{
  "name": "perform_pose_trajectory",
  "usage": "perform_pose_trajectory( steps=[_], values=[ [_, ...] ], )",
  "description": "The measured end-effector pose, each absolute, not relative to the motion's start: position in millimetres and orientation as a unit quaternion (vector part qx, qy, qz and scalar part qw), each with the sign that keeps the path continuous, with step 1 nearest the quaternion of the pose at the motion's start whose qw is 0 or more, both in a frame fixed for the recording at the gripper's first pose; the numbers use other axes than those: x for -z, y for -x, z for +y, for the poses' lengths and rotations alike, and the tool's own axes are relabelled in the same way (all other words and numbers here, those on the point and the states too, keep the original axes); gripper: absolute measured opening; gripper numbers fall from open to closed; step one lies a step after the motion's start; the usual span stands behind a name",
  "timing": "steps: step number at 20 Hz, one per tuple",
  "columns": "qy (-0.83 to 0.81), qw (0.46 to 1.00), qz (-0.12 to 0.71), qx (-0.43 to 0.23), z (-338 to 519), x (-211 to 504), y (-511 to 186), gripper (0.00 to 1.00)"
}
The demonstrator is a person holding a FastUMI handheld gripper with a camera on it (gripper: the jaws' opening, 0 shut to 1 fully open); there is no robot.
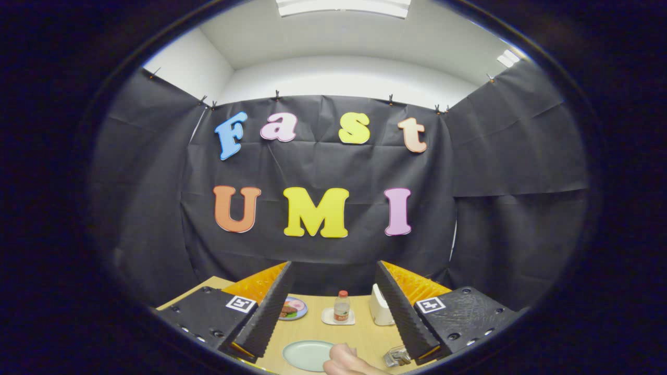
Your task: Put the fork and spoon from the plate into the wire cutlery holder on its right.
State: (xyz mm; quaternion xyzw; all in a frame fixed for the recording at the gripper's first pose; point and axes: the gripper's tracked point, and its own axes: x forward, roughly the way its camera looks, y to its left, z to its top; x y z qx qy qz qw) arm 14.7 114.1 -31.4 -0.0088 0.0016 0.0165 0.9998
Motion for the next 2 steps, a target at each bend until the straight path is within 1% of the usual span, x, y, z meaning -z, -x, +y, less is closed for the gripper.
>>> perform_pose_trajectory(
  steps=[2],
  values=[
    [0.018, 1.0, 0.007, -0.013, 103.3, 35.9, -14.3, 0.95]
  ],
)
